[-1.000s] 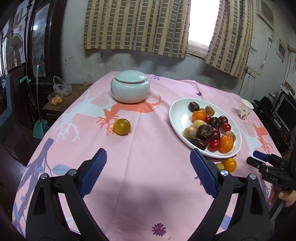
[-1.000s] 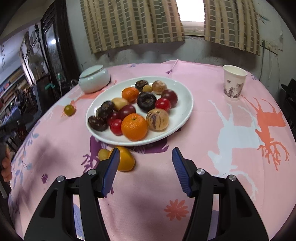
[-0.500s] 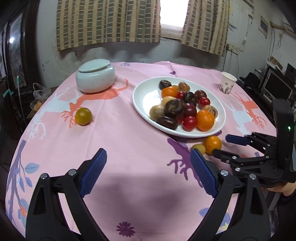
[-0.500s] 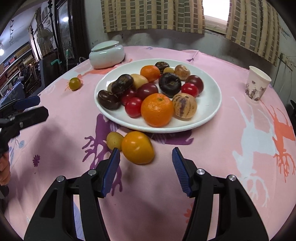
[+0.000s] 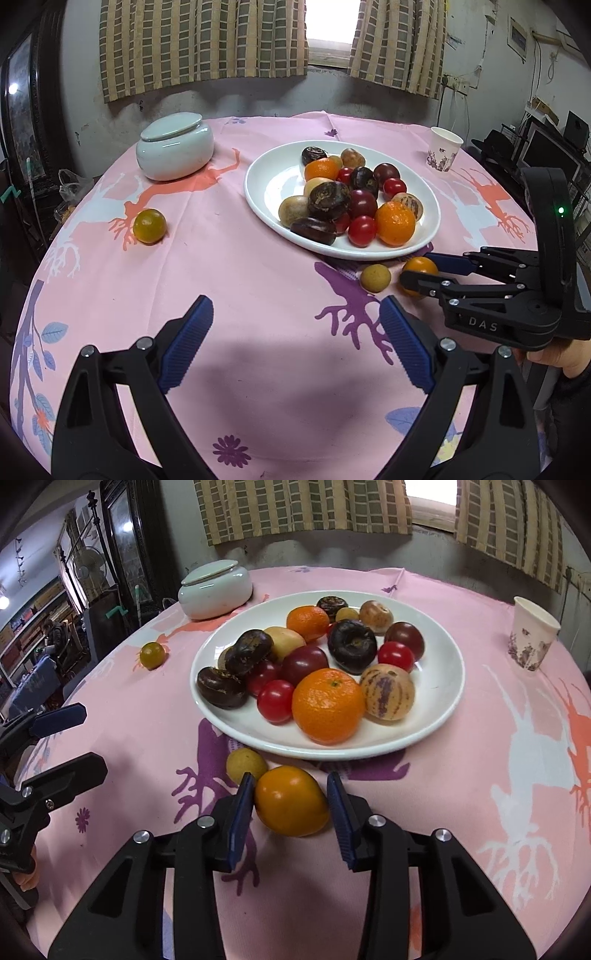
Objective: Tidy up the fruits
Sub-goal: 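Grasp an orange tomato with the right tool while the left tool grasps a small yellow-green fruit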
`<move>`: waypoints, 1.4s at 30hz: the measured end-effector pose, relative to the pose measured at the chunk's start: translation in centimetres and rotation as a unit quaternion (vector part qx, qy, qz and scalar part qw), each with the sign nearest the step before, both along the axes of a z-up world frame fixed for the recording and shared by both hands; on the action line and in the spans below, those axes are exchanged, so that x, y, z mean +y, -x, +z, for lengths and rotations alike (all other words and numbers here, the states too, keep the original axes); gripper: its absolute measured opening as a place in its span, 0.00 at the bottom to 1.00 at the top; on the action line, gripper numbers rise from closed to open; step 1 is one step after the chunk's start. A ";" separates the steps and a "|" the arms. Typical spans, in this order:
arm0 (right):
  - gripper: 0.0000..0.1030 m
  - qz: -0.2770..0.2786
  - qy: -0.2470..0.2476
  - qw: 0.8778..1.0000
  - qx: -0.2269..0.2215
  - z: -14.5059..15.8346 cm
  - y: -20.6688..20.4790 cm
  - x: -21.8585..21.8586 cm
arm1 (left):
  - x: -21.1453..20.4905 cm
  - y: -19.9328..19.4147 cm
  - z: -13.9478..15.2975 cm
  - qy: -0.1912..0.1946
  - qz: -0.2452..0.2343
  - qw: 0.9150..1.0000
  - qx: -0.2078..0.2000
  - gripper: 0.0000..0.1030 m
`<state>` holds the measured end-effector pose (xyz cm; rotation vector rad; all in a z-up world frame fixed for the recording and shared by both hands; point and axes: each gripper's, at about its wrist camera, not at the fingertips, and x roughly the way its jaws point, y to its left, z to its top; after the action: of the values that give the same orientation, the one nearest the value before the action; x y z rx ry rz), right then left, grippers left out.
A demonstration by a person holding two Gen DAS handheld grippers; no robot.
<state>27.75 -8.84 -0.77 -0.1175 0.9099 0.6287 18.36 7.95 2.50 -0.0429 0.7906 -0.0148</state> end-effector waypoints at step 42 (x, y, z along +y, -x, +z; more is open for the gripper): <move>0.41 -0.029 -0.029 0.999 -0.025 2.6 0.8 -7.2 | -7.3 -4.2 -3.8 -0.053 -0.059 0.996 0.035 0.90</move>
<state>26.93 -16.06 1.81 -0.0538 0.8429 0.5959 22.54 0.68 -1.32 0.1041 0.8628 -0.0847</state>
